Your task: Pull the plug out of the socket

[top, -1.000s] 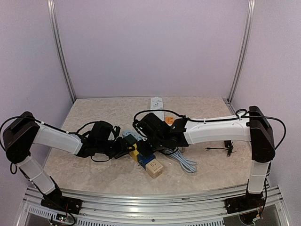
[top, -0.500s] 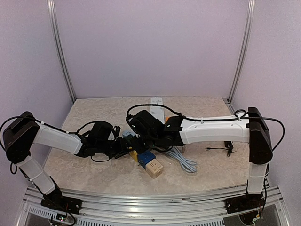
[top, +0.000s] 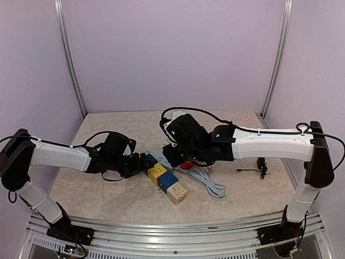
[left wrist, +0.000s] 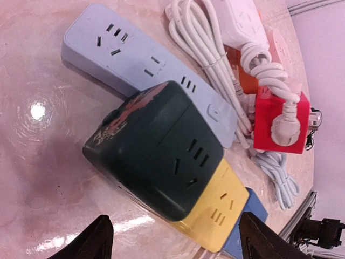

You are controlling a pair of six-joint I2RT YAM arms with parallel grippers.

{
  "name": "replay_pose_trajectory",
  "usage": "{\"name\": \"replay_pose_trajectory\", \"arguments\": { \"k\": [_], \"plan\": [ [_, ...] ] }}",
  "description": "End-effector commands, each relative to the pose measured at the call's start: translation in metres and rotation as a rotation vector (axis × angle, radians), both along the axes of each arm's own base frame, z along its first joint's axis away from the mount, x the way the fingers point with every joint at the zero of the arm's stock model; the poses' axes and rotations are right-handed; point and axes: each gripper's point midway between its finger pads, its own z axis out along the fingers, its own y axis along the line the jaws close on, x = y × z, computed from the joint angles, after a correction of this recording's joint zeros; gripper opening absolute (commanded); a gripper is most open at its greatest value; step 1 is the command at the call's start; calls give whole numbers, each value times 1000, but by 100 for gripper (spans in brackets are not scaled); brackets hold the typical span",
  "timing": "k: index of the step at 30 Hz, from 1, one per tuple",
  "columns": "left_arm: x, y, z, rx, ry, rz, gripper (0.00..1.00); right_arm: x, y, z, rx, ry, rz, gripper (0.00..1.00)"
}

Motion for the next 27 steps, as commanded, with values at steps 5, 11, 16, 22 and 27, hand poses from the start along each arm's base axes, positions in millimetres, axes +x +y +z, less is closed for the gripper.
{"name": "replay_pose_trajectory", "arguments": {
  "k": [5,11,16,22,27],
  "plan": [
    [15,37,62,103,-137,12,89,55,-120,25,-6,-47,-256,0],
    [40,95,112,146,-222,-13,91,87,-210,8,-57,4,-429,0],
    [60,129,135,281,-274,-30,91,99,-277,-20,-76,83,-557,0],
    [76,152,132,261,-311,5,92,104,-340,-62,-96,178,-666,0],
    [75,161,129,221,-297,23,92,105,-368,-91,-156,251,-704,0]
  ]
}}
